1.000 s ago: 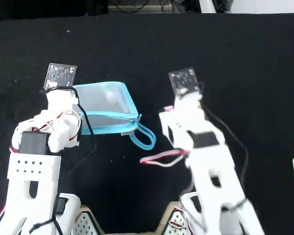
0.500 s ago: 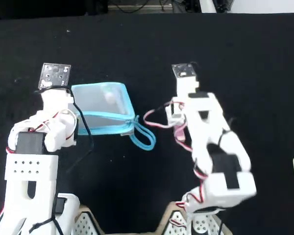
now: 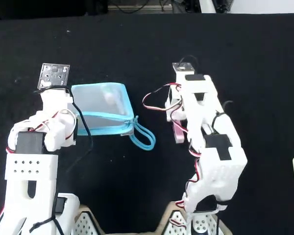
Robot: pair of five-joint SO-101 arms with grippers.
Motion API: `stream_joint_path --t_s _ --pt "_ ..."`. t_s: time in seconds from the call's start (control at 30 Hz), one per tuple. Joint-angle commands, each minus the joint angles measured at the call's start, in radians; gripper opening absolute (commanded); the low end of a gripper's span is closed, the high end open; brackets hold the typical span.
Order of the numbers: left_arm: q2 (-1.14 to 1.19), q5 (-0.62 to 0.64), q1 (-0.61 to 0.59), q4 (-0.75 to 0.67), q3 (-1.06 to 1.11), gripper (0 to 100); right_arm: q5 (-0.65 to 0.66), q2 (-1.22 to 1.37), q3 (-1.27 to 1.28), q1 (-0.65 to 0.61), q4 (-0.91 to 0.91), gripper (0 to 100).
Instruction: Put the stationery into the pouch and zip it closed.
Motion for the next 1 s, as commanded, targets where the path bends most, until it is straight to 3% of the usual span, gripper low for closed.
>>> stream_joint_path --t_s 0.0,0.13,0.4,0.7,0.87,0.97 --pt "0.006 0.003 -0.019 -0.008 0.021 3 -0.008 -0.027 -0.041 -0.031 0.072 11.5" --pt "0.006 0.003 -0.019 -0.008 0.021 3 0.000 -0.067 -0.042 -0.068 0.092 19.0" --pt "0.006 0.002 -0.021 -0.008 0.021 3 0.002 -0.127 -0.140 -0.066 0.247 19.1" --pt "0.006 0.002 -0.021 -0.008 0.021 3 -0.012 -0.127 -0.145 -0.071 0.249 19.1" --pt "0.006 0.002 -0.021 -0.008 0.021 3 -0.150 -0.125 -0.145 -0.063 0.221 19.1" --pt "0.006 0.002 -0.021 -0.008 0.021 3 -0.161 -0.090 -0.163 -0.069 0.221 19.1"
